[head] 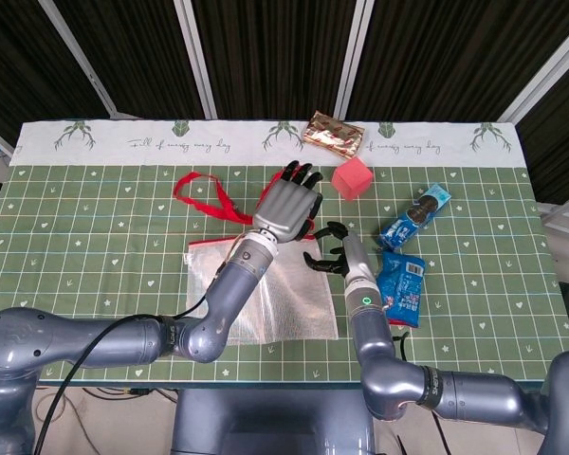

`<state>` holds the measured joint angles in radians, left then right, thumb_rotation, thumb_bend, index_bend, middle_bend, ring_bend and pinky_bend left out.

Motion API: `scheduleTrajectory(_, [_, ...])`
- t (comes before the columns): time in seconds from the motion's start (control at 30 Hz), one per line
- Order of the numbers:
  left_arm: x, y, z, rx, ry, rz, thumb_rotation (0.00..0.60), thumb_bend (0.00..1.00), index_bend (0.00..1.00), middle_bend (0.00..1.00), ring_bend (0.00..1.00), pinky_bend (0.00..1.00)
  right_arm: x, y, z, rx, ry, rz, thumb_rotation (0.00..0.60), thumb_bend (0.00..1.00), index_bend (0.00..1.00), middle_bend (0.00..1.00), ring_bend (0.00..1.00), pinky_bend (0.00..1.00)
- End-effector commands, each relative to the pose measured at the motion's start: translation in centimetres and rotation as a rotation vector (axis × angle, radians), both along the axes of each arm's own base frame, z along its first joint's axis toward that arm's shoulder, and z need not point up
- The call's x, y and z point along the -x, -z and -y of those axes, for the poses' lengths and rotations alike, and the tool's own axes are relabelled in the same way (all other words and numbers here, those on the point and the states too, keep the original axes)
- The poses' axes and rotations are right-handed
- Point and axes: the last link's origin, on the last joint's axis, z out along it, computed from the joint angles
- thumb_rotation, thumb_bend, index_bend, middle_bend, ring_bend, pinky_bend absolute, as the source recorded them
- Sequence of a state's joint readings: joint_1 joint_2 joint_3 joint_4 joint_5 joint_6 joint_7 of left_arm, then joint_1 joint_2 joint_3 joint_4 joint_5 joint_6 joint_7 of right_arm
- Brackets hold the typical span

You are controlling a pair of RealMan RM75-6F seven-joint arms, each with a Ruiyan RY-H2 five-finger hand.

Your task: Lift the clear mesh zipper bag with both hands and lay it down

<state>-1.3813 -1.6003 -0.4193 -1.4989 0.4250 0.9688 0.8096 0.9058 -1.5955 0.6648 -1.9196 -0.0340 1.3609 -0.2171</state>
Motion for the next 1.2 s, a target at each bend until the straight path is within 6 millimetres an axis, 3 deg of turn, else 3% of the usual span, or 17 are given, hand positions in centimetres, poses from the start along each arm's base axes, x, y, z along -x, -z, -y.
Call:
scheduleTrajectory(0.03, [-0.01, -0.05, 0.08, 0.0, 0.005, -0.004, 0.6, 0.43, 0.61, 0.15, 0.0, 0.0, -0.01, 0.07, 0.05, -0.001, 0.001, -0.002, 0.6, 0.41, 0.49, 0.16, 0.08, 0.26])
scheduleTrajectory(0.63, [-0.1, -0.22, 0.28, 0.005, 0.009, 0.0, 0.6, 0.43, 0.61, 0.15, 0.0, 0.0, -0.49, 0.04, 0.46, -0.002, 0.008, 0.002, 0.6, 0.48, 0.56, 0.18, 0.08, 0.26])
scheduleTrajectory(1.2, [-0.04, -0.51, 0.28, 0.001, 0.01, -0.001, 0.6, 0.43, 0.61, 0.15, 0.0, 0.0, -0.47, -0.2, 0.4, 0.001, 0.018, 0.014, 0.6, 0.51, 0.56, 0.18, 0.08, 0.26])
